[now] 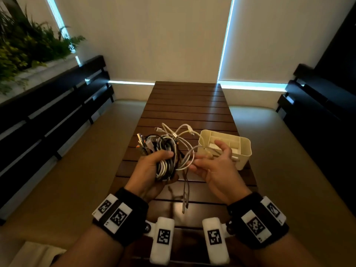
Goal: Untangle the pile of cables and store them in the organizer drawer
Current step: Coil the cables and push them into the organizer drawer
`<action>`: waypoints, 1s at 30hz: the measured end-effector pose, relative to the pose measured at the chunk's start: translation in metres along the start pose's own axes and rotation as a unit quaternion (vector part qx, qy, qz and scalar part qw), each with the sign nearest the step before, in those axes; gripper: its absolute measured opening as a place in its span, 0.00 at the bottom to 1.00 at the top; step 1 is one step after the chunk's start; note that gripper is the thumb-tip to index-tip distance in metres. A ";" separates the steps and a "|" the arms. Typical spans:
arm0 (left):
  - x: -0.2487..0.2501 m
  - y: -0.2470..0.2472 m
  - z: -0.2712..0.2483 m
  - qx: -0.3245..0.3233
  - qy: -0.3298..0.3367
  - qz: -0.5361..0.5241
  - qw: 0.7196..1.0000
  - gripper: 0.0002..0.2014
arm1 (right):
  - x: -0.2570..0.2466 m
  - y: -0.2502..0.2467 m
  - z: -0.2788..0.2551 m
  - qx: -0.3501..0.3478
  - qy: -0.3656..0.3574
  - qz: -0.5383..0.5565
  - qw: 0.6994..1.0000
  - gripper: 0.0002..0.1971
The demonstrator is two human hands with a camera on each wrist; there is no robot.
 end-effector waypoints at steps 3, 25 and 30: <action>-0.001 0.003 -0.002 -0.016 0.002 -0.013 1.000 0.30 | 0.006 0.001 0.003 0.042 0.011 0.053 0.998 0.29; -0.019 -0.009 -0.028 -0.140 -0.007 0.030 0.990 0.20 | 0.003 0.025 -0.014 -0.015 -0.080 -0.509 0.857 0.09; -0.018 -0.020 -0.029 -0.119 0.009 0.015 0.993 0.23 | 0.009 0.031 -0.021 0.000 -0.091 -0.483 0.871 0.06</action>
Point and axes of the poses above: each hand's wrist, its own z-axis towards the middle knuckle, its own y-axis out of the palm, x = y × z, the point moved 5 cm from there along z, towards the middle knuckle, and after that the axes turned 4 degrees about -z, right-handed, at the moved point
